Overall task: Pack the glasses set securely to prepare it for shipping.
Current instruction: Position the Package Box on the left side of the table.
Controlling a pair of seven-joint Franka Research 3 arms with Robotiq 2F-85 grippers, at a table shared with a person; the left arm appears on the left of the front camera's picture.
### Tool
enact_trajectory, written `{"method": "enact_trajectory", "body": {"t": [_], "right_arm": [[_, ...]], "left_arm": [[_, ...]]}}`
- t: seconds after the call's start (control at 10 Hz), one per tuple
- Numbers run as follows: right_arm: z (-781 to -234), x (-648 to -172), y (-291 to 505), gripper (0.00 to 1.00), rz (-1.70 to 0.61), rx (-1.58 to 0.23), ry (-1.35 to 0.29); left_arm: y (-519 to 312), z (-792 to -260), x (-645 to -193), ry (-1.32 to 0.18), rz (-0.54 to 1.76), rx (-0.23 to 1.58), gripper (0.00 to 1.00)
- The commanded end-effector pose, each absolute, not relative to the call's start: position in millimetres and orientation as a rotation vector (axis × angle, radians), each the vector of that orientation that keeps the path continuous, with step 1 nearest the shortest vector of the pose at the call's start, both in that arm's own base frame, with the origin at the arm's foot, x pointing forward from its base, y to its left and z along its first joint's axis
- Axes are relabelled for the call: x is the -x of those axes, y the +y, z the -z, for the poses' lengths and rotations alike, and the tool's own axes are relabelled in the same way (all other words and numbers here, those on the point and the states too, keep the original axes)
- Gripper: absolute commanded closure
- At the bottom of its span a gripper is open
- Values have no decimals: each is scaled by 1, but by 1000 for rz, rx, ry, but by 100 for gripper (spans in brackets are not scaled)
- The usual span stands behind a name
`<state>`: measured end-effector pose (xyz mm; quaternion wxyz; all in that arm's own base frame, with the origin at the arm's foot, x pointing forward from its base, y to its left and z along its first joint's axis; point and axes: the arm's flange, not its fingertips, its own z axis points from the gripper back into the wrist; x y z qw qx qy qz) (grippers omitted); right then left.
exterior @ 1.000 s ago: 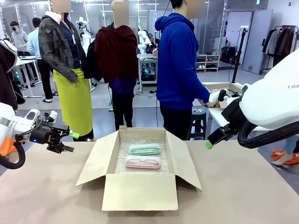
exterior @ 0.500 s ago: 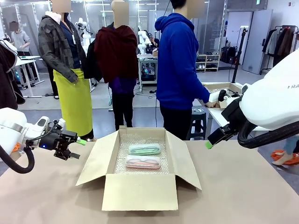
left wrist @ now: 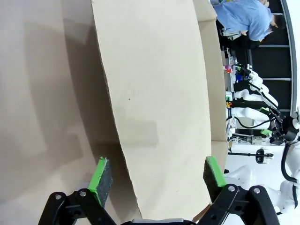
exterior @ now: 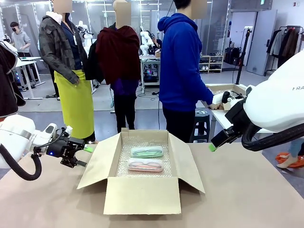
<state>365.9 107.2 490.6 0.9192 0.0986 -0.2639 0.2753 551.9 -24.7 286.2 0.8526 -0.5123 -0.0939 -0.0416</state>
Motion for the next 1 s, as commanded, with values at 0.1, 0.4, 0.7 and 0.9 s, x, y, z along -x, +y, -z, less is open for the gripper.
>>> {"method": "enact_trajectory", "body": {"t": [0.1, 0.4, 0.7, 0.9], "right_arm": [[-491, -363, 110, 0, -545, -201, -533], [-491, -363, 110, 0, -545, -201, -533], [-491, -363, 110, 0, -545, -201, -533], [-491, -363, 110, 0, -545, -201, -533]], "left_arm": [[-40, -279, -558, -207, 62, 1100, 0], [-43, -278, -554, -167, 71, 1172, 27], [-38, -282, -552, -151, 65, 1206, 100], [-36, -290, -550, -173, 73, 1214, 100]]}}
